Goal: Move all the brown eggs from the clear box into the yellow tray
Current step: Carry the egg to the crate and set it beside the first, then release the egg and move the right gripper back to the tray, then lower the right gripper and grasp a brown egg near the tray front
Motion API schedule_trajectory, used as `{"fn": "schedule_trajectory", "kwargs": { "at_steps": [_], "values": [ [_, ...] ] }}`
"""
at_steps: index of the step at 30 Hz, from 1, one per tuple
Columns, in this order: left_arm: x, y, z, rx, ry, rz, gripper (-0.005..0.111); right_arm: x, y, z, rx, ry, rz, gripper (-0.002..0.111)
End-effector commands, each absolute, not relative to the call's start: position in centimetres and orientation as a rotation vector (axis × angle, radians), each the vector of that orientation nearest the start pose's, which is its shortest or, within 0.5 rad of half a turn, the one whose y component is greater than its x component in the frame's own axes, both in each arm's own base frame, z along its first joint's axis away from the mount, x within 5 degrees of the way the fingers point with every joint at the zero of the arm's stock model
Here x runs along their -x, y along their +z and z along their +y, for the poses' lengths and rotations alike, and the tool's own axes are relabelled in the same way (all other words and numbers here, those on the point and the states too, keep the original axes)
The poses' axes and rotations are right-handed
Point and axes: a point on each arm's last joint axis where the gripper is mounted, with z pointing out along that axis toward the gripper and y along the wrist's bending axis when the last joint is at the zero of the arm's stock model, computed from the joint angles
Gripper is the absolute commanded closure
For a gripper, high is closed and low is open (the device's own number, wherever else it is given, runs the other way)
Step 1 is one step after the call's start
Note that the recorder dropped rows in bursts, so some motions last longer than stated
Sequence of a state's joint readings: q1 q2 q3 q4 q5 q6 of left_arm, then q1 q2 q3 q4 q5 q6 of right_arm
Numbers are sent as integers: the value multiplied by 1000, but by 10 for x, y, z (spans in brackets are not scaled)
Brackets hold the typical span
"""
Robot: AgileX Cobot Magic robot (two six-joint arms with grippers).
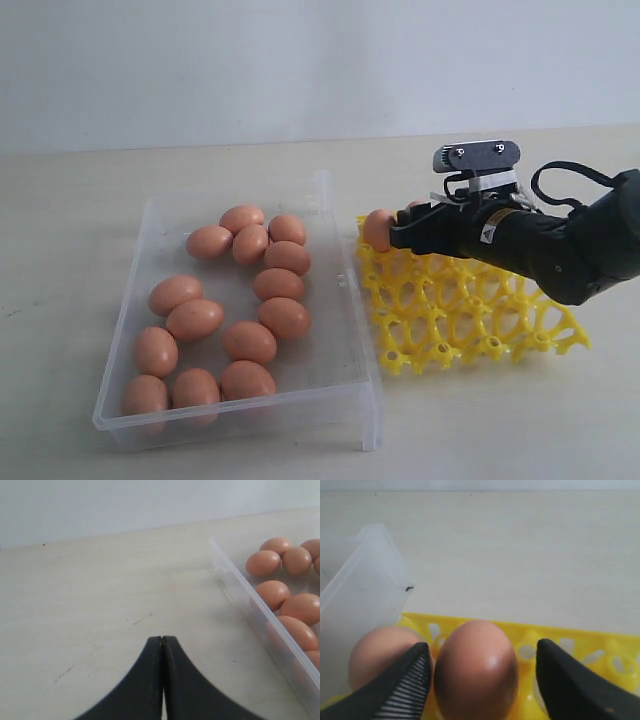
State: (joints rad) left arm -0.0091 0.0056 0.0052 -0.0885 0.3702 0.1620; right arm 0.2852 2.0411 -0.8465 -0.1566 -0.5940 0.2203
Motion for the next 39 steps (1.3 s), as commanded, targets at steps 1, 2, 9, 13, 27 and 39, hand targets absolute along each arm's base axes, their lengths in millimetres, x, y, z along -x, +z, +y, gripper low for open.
{"fn": "schedule_trajectory", "kwargs": {
  "at_steps": [1,2,9,13,27,39],
  "values": [
    [-53,181,-4,-99,13,1840,107,-354,99,110,277,298,2115,41],
    [-53,181,-4,-97,12,1840,107,-354,102,110,284,295,2115,41],
    [-53,181,-4,-97,12,1840,107,-339,175,102,446,150,2085,63],
    [-53,181,-4,-97,12,1840,107,-318,242,107,475,134,2000,98],
    [-53,181,-4,-97,12,1840,107,-298,279,255,997,369,2301,108],
    [-53,181,-4,-99,13,1840,107,-289,214,340,2122,167,1704,52]
  ]
}}
